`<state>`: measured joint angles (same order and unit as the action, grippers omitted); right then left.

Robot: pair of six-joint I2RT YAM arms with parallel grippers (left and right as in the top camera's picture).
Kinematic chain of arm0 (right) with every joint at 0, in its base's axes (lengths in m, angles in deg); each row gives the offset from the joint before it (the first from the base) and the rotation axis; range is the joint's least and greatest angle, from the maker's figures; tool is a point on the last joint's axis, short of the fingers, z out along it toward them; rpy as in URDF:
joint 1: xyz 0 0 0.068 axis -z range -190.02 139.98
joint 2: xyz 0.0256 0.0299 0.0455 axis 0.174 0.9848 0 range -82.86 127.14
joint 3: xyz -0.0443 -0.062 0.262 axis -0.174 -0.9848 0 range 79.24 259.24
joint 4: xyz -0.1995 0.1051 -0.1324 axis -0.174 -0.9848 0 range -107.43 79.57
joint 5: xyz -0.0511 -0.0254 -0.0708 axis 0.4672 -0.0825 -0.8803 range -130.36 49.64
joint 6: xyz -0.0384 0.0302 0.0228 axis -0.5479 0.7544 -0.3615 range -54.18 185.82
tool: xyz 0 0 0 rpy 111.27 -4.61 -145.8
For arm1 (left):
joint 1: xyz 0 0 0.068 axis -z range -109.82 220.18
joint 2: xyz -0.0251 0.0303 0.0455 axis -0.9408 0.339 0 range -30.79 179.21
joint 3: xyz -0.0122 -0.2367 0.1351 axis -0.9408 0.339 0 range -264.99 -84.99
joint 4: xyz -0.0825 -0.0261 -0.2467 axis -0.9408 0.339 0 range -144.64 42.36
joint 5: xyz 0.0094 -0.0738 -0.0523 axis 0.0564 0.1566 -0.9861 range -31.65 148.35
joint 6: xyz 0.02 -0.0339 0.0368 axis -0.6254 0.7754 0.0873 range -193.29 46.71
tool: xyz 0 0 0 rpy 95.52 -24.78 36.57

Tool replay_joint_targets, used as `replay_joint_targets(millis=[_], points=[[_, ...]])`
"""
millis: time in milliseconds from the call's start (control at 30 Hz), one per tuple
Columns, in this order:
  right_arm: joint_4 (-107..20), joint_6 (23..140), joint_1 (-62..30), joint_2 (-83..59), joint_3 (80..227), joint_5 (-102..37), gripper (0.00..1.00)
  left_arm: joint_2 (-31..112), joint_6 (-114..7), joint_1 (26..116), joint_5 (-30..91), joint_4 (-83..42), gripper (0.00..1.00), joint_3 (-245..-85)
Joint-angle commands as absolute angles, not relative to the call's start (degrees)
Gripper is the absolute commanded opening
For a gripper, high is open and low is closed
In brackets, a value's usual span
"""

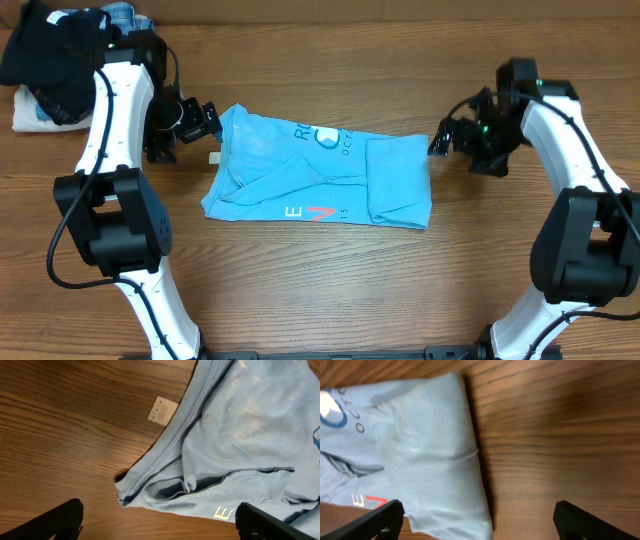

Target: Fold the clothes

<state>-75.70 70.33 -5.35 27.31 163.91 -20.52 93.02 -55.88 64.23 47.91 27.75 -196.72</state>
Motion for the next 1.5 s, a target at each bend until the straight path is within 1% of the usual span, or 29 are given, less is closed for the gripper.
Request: replay_joint_targets(millis=[0, 100, 333, 767, 833, 867, 1100, 1167, 1267, 1367, 1467], points=[[-72.1, 63.5, -2.9, 27.5, 158.0, -9.7, 1.0, 92.5, -57.0, 64.6, 48.2, 27.9, 1.0, -196.8], [-68.3, 59.7, -0.7, 27.5, 153.2, -2.6, 1.0, 92.5, -57.0, 64.6, 48.2, 27.9, 1.0, -196.8], [-64.1, 57.8, 1.5, 27.5, 147.5, 5.5, 1.0, 92.5, -57.0, 64.6, 48.2, 27.9, 1.0, -196.8], [-55.0, 58.6, -0.7, 27.5, 138.7, 12.4, 0.99, 92.5, -57.0, 64.6, 48.2, 27.9, 1.0, -196.8], [-53.9, 59.6, -1.2, 27.5, 138.3, 12.5, 0.95, 92.5, -57.0, 64.6, 48.2, 27.9, 1.0, -196.8], [-53.3, 60.3, -1.4, 27.5, 138.2, 12.5, 0.91, 92.5, -57.0, 64.6, 48.2, 27.9, 1.0, -196.8], [-49.8, 64.0, -2.3, 27.5, 138.1, 12.5, 0.53, 92.5, -57.0, 64.6, 48.2, 27.9, 1.0, -196.8], [-49.2, 64.6, -2.9, 27.5, 138.1, 12.5, 0.45, 92.5, -57.0, 64.6, 48.2, 27.8, 1.0, -196.8], [-49.2, 64.6, -3.4, 27.5, 138.1, 12.5, 0.45, 92.5, -57.0, 64.7, 48.2, 27.8, 1.0, -196.8], [-48.8, 64.9, -3.6, 27.5, 138.1, 12.4, 0.38, 92.5, -57.0, 64.7, 48.2, 27.8, 1.0, -196.8], [-48.2, 66.9, -3.6, 27.5, 138.1, 11.6, 0.37, 92.5, -57.0, 64.7, 48.2, 27.6, 1.0, -196.8]])
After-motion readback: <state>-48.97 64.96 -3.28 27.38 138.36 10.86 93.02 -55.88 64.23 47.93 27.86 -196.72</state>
